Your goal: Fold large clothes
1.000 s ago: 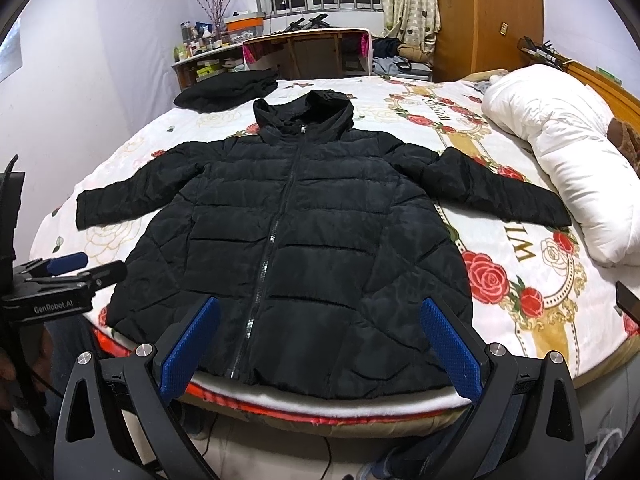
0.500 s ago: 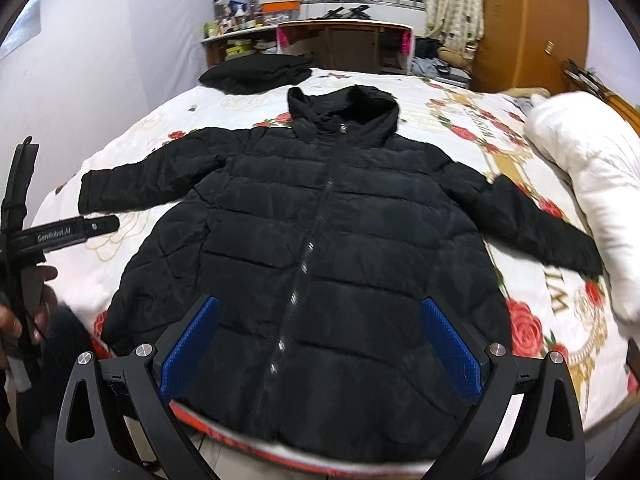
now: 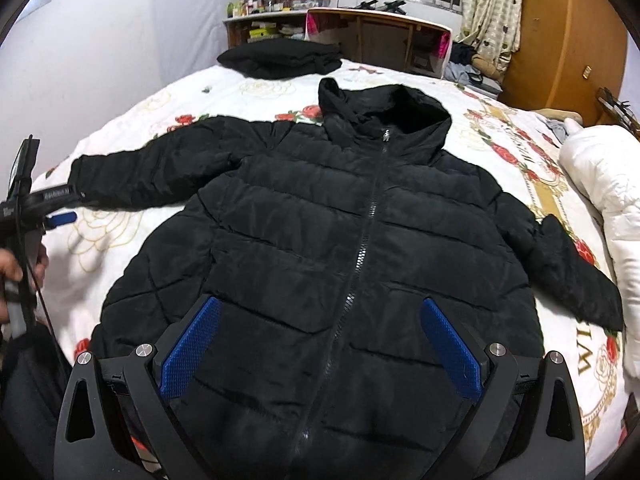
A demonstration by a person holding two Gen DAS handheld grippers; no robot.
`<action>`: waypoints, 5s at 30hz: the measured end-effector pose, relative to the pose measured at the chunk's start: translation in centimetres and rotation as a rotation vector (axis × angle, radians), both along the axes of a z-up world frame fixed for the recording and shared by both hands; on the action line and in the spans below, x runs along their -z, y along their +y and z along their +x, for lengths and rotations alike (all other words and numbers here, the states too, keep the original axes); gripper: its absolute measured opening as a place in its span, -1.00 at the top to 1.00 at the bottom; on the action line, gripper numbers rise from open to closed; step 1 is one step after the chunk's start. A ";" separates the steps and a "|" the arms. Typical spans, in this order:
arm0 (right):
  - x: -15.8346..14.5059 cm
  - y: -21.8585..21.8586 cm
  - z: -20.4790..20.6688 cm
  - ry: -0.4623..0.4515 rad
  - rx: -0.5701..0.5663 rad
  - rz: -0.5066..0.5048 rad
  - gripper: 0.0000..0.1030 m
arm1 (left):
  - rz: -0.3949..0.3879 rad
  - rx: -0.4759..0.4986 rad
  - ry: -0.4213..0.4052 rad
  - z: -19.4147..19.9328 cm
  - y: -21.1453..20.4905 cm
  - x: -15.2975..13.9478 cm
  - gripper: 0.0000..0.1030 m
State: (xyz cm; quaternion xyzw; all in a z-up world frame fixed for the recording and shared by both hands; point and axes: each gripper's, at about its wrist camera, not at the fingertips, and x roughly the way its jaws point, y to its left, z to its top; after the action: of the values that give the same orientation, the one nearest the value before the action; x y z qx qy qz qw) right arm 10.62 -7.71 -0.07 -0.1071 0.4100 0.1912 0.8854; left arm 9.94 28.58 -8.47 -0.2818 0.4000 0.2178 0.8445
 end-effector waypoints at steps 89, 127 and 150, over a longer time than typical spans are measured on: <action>4.1 -18.3 7.0 0.073 0.398 0.140 -0.94 | 0.015 0.771 -0.204 16.7 -26.8 -6.8 -0.58; 4.9 -15.2 21.0 0.074 0.408 0.175 0.57 | 0.139 0.563 -0.051 24.1 -15.4 0.7 0.34; 7.3 -16.1 15.8 0.196 0.377 0.121 0.54 | 0.178 0.548 0.003 16.3 -16.9 -0.8 0.34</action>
State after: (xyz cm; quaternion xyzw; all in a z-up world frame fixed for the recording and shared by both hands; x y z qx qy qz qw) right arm 26.37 -23.77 -7.34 0.0440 0.4946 0.0560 0.8662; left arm 26.27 11.64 -7.64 -0.0875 0.4417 0.0159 0.8927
